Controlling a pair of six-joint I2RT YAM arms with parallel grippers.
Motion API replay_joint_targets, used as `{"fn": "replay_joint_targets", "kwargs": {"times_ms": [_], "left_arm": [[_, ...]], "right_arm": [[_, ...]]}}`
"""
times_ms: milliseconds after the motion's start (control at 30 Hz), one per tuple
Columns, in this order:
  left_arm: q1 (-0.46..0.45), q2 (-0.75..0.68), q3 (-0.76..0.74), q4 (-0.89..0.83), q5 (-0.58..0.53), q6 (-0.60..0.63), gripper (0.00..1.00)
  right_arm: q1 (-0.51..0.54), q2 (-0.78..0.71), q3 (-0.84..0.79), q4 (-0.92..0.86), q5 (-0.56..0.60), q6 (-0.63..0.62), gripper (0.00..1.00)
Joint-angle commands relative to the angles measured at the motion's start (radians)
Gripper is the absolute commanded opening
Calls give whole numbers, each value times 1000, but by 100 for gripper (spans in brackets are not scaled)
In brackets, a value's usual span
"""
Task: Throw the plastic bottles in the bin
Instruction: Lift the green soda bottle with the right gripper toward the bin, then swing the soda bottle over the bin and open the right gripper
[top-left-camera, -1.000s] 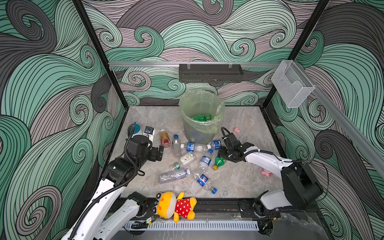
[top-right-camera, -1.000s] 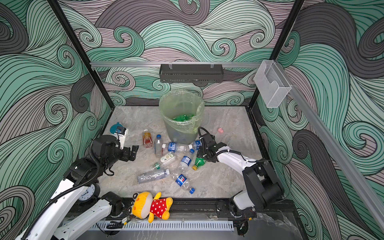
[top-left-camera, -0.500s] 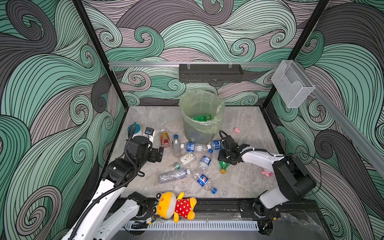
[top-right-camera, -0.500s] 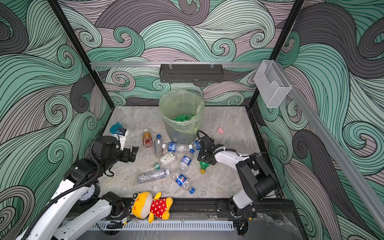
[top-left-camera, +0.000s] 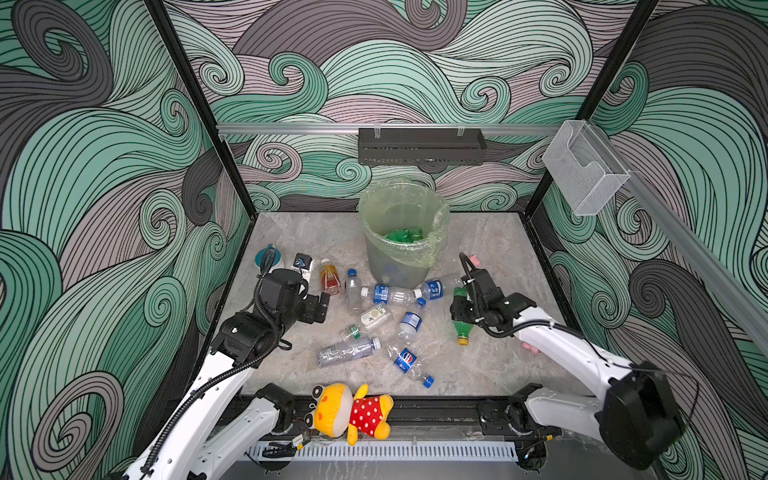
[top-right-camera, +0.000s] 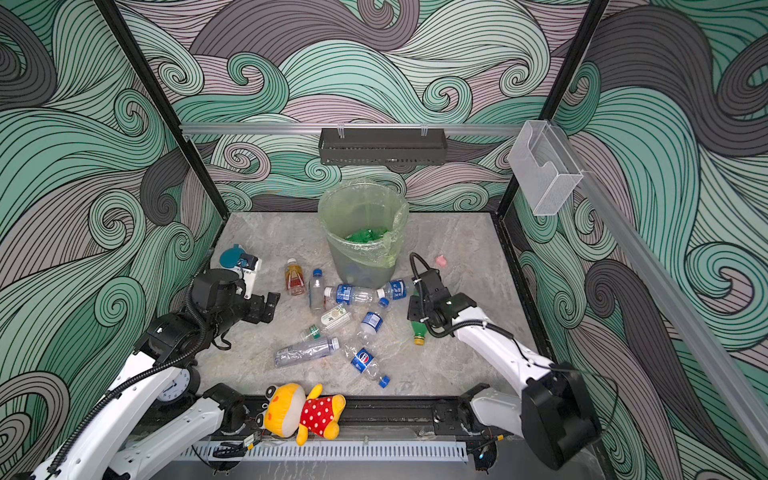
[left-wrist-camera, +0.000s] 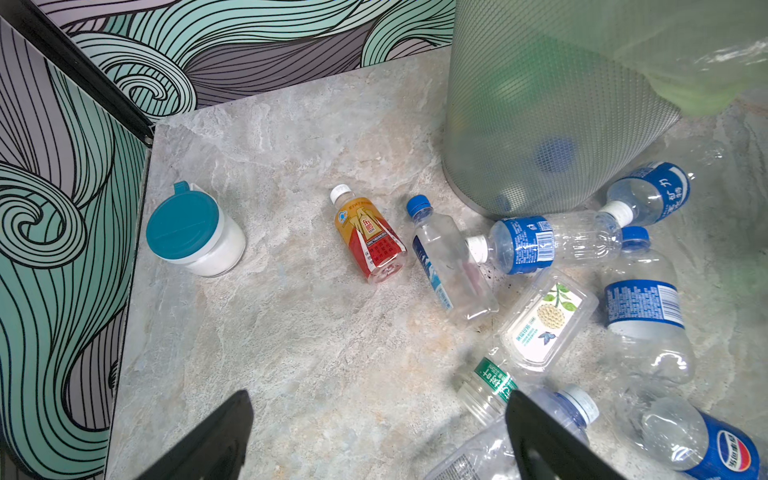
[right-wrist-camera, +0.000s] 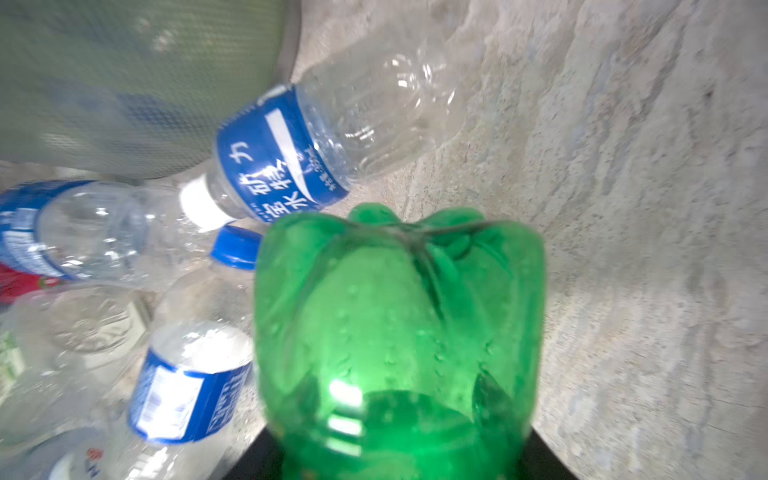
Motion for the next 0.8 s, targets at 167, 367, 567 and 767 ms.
{"fn": "replay_joint_targets", "kwargs": {"times_ms": [167,367,567,767], "left_arm": [[2,16,-4,14,18,8,97],[2,22,-1,6,32,25,97],[3,31,10,-1,54,41,97],[2,46,31,-27,98,65,97]], "right_arm": [[-46,-259,144,-104,-145,-150,49],[-48,-341,227,-60,-284,-203,49],[-46,-96,499,112,-312,-176,44],[-37,435,1083,45,-354,-167,78]]}}
